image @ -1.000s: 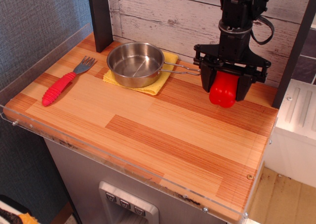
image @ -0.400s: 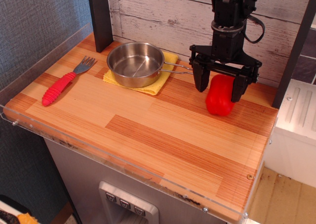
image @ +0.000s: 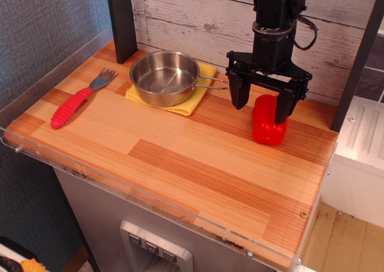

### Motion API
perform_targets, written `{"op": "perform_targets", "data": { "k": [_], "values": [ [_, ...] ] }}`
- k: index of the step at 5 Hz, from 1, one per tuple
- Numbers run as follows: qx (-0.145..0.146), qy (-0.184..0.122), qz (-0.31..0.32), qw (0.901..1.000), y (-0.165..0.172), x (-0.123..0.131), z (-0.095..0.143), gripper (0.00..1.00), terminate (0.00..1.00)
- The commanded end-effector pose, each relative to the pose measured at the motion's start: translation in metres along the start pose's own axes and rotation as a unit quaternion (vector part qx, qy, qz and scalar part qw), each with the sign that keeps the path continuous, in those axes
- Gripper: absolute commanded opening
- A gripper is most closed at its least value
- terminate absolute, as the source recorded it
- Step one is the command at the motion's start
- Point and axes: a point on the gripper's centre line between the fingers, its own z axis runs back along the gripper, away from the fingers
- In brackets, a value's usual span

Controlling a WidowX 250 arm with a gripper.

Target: Pick up the red bell pepper and place it on the right of the pot

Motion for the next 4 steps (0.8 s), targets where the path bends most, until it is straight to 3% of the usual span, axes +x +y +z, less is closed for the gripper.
{"op": "perform_targets", "data": {
  "k": [1,3,4],
  "values": [
    [0.050,-0.108,0.021,0.9927,0.039,-0.028,0.101,1.00,0.00],
    [0.073,-0.114,0.023,0.9906,0.069,-0.059,0.100,1.00,0.00],
    [0.063,-0.105,0.013,0.9924,0.074,-0.059,0.093,1.00,0.00]
  ]
}}
